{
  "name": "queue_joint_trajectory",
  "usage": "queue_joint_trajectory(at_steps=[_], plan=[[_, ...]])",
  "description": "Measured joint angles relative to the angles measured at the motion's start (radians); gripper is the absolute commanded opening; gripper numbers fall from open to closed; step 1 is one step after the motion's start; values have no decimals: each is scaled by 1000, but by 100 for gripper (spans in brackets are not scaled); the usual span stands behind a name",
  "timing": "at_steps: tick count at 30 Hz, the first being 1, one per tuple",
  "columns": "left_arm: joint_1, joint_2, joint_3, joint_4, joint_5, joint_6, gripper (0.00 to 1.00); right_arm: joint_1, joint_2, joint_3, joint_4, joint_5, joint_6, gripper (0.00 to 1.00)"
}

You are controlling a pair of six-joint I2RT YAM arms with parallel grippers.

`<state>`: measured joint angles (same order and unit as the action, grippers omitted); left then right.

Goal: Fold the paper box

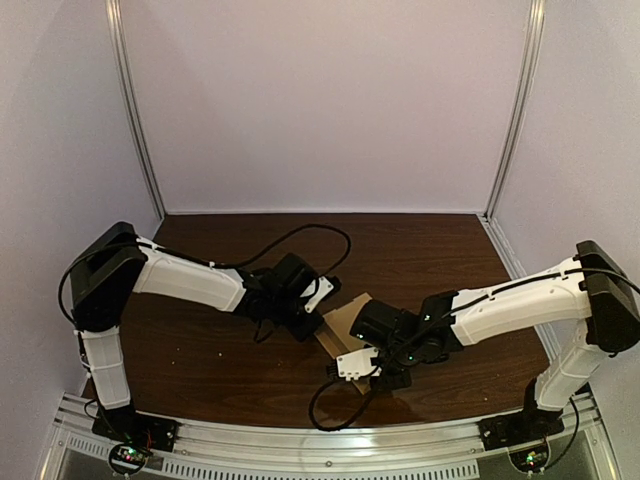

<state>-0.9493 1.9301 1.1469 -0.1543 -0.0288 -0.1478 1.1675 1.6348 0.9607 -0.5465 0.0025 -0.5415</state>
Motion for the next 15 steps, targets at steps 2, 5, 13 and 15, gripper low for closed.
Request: queue_joint_trajectory(at_steps=[2, 5, 13, 15], plan=[[0, 0, 0, 0, -3, 0, 0, 0, 3, 3, -1, 2, 0, 41], [0, 3, 6, -3, -5, 0, 0, 0, 5, 4, -2, 3, 0, 41], [0, 15, 39, -44, -9, 1, 0, 0, 5, 4, -1, 7, -5, 42], [0, 20, 53, -59, -9, 1, 0, 0, 5, 4, -1, 7, -6, 42]])
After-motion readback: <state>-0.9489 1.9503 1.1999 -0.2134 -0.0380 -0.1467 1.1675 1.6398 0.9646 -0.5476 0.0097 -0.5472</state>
